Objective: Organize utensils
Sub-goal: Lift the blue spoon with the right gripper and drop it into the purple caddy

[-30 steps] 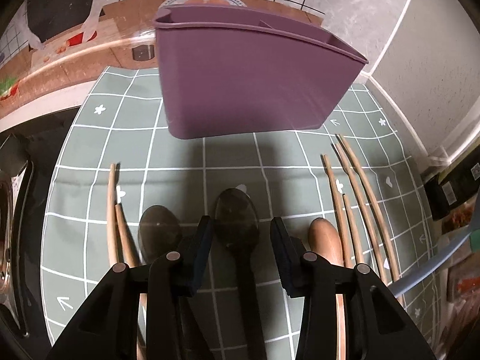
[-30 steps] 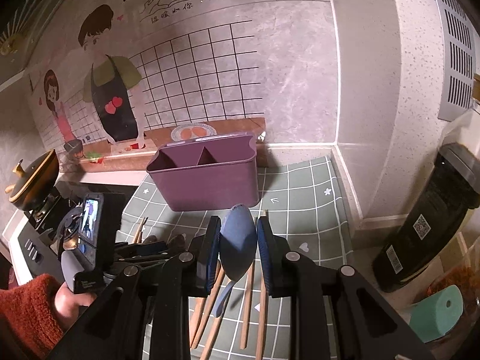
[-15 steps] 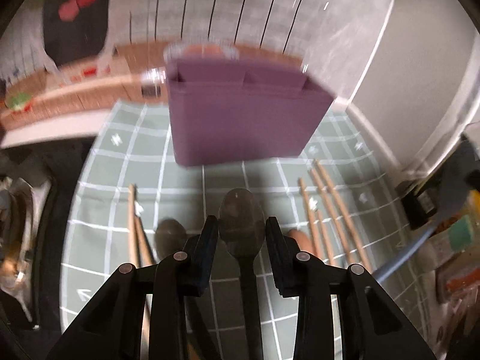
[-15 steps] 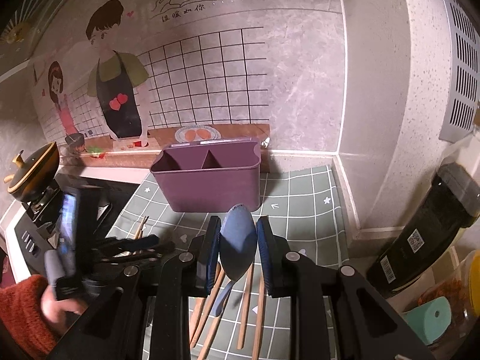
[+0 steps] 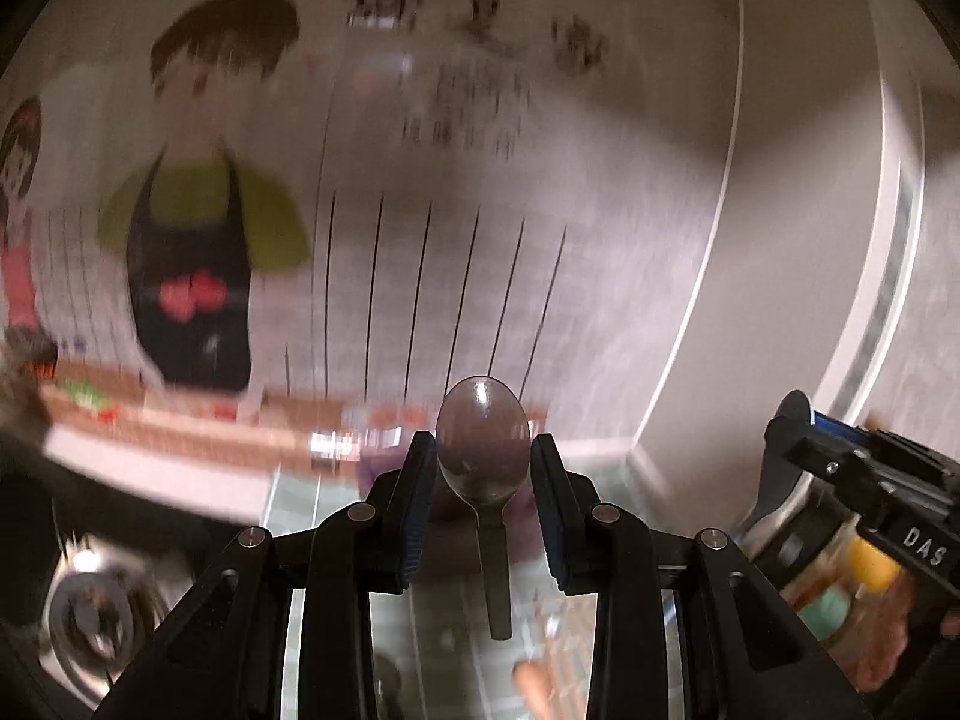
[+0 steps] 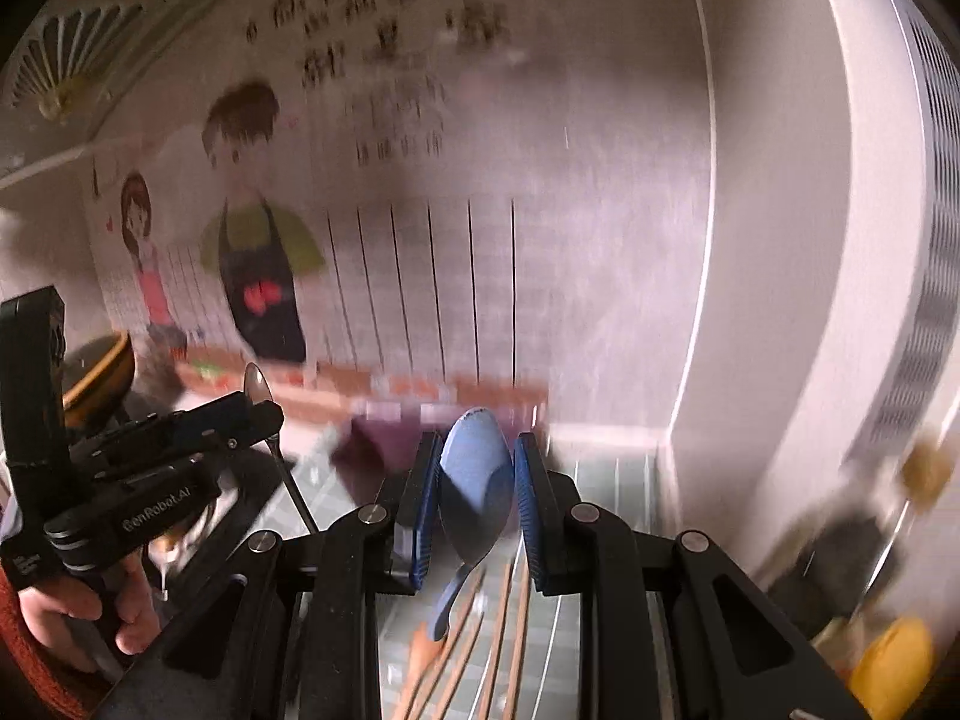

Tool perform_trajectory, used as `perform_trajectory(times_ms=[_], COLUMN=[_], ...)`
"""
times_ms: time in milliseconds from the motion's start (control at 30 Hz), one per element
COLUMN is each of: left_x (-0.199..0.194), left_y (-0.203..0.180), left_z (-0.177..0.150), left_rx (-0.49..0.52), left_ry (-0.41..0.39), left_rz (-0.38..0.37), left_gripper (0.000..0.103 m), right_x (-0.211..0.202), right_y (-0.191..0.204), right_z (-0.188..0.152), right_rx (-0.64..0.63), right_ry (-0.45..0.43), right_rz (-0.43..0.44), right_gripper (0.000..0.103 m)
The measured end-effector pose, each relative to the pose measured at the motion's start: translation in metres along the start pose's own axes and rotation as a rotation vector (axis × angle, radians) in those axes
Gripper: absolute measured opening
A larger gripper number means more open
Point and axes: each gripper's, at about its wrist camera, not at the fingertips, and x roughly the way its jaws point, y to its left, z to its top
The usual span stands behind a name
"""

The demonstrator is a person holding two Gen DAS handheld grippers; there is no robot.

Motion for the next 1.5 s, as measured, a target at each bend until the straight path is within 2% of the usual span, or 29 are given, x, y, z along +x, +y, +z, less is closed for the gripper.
perform_trajectory(times_ms=[167, 333, 600, 733, 933, 1267, 1433, 1500], left_x=[0.003, 0.027, 0.090, 0.118, 0.147, 0.157, 0.144, 0.134], left_y=[0.004, 0.017, 0.040, 0.046, 0.052, 0.060, 0.061, 0.060], left_z=[0.058, 0.065, 0.030, 0.013, -0.011, -0.036, -0.032, -0.028], left_rx=[0.001, -0.015, -0.051, -0.064, -0.075, -0.094, -0.113, -0.114], left_ry=[-0.101, -0.107, -0.023, 0.044, 0.122, 0.196, 0.181, 0.164], left_rz=[0.008, 0.032, 0.053, 0.056, 0.055, 0.050, 0.040, 0.039], left_gripper=[0.033, 0.033, 0.033, 0.034, 0.034, 0.034, 0.036, 0.037], right_x=[0.005, 0.043, 0.124, 0.159, 0.188, 0.214, 0.210, 0.200], right_y=[0.001, -0.001, -0.009, -0.010, -0.008, -0.012, -0.015, -0.017], right_z=[0.062, 0.082, 0.056, 0.039, 0.016, -0.015, -0.019, -0.020], right_rx=[-0.037, -0.042, -0.004, 0.002, -0.018, 0.004, 0.026, 0.027], right_ry=[-0.092, -0.097, -0.021, 0.049, 0.128, 0.244, 0.259, 0.250], right_rz=[-0.029, -0.049, -0.047, -0.033, -0.017, 0.030, 0.037, 0.028], right_gripper=[0.022, 0.022, 0.021, 0.021, 0.021, 0.021, 0.024, 0.028])
